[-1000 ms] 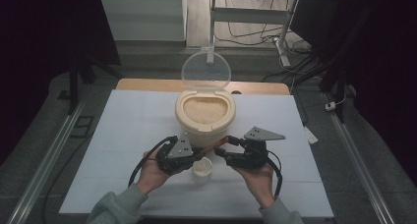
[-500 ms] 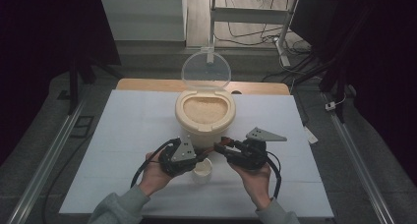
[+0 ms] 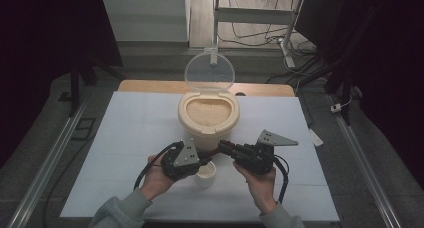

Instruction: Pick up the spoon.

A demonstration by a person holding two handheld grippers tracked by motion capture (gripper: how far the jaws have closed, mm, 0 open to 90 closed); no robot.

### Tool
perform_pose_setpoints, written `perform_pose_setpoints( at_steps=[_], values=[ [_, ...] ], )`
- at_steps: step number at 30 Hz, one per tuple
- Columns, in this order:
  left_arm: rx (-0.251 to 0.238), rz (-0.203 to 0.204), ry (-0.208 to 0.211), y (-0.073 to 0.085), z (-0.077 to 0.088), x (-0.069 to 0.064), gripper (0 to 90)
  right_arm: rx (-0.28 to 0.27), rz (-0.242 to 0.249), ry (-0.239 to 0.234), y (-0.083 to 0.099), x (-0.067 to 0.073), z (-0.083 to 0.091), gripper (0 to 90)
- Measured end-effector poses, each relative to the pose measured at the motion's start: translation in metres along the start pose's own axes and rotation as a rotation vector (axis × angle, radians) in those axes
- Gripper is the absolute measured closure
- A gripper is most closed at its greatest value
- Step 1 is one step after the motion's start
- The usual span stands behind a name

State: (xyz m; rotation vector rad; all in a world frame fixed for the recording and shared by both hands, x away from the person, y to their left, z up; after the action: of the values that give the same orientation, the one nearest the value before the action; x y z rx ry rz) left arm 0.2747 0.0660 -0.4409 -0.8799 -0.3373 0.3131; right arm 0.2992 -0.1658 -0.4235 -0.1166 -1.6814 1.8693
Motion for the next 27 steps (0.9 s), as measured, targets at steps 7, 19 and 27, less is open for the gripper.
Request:
perform_pose_setpoints(
  at_steps=[7, 19, 27],
  values=[
    [-0.016, 0.008, 0.012, 0.000, 0.001, 0.000, 79.4, -0.018, 0.005, -0.017, 0.000, 0.000, 0.001, 83.1],
    [-0.099, 0.142, -0.012, 0.003, 0.017, 0.003, 38.5, -0.102, 0.007, -0.037, -0.005, -0.002, 0.012, 83.2],
    [-0.102, 0.199, -0.037, 0.021, 0.034, 0.008, 27.8, -0.133, 0.010, -0.029, -0.009, -0.004, 0.019, 83.2]
  ],
)
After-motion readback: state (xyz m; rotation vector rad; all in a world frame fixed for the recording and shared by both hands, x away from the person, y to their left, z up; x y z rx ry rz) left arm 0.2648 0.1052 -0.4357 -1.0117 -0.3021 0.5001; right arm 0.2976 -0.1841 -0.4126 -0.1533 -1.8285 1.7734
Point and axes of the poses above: each handheld gripper's, and its own axes: z roughly backward along the jaws, y roughly out of its underside, x roughly to its left, the point moved 1 cm from there along -z, roughly forward along the jaws, and after that the axes turned 4 degrees about y, right-handed, at the moved point
